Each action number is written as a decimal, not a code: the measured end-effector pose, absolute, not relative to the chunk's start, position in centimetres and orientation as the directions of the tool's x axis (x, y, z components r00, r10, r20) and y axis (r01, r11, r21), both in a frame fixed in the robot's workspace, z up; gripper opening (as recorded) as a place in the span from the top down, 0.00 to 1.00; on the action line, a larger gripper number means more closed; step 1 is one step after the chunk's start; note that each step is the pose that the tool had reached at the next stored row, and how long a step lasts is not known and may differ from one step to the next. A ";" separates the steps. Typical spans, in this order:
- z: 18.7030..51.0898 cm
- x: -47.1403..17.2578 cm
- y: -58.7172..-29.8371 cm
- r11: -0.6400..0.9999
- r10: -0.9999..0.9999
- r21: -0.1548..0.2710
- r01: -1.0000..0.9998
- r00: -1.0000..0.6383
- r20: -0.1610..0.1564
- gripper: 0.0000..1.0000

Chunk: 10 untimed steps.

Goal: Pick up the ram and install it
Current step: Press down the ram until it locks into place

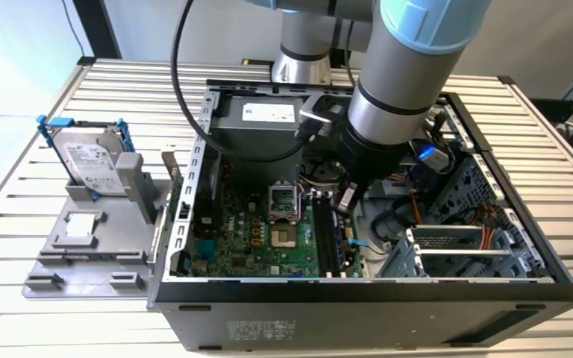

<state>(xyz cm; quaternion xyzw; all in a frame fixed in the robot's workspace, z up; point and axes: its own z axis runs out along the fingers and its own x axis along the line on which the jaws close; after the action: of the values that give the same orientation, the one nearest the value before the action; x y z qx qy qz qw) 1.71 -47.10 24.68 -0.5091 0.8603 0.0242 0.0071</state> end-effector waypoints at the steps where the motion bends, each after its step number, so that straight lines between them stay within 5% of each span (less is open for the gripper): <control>1: 24.7 1.7 -47.1 0.469 -0.882 0.034 -0.883 -0.470 -0.037 1.00; 10: 24.6 1.7 -47.1 0.366 -0.929 0.029 -0.930 -0.367 -0.040 1.00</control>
<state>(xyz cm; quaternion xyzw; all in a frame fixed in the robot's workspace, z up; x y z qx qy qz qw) 1.69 -47.11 24.63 -0.5624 0.8265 0.0230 0.0083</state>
